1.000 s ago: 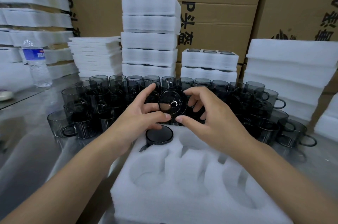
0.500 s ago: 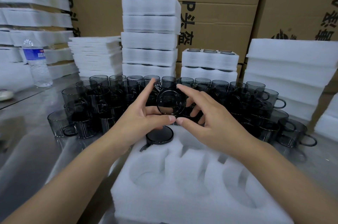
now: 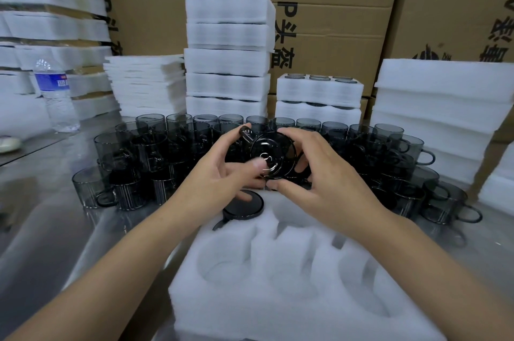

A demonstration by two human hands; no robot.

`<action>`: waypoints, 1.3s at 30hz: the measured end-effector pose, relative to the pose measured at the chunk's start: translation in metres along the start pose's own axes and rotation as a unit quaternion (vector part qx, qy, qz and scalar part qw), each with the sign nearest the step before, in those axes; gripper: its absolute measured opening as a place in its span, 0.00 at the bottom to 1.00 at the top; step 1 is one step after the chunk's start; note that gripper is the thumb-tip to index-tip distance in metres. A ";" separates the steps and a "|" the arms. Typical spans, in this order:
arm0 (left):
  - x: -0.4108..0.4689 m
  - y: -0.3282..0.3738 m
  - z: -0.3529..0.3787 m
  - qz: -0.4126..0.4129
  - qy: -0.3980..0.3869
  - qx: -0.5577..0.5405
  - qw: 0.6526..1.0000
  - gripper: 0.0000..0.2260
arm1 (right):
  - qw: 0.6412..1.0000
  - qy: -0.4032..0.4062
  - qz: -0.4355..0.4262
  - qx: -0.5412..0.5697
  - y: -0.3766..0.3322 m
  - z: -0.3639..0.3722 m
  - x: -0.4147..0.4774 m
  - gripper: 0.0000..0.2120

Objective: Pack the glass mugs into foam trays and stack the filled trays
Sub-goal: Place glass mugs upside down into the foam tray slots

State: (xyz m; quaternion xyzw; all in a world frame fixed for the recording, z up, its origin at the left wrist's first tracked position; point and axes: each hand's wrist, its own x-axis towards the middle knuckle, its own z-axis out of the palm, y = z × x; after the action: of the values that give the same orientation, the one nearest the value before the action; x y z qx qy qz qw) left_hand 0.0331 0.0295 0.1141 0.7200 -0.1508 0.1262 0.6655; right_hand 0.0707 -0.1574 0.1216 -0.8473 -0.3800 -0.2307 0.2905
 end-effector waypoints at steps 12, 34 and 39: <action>0.004 -0.008 -0.003 -0.055 0.104 0.034 0.992 0.10 | 0.998 -0.023 0.008 0.060 0.002 0.001 0.001 0.32; -0.005 -0.007 -0.002 -0.003 -0.052 0.186 0.981 0.14 | 0.919 -0.230 0.127 0.293 0.017 -0.034 0.005 0.29; -0.004 -0.008 -0.003 -0.034 -0.076 0.202 0.976 0.20 | 0.901 -0.245 0.130 0.335 0.018 -0.034 0.004 0.29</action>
State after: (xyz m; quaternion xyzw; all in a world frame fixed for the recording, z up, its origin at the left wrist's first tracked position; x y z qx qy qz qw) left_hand 0.0327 0.0331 0.1055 0.8521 -0.1480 0.0762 0.4963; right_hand 0.0814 -0.1880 0.1432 -0.7720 -0.3801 0.1648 0.4821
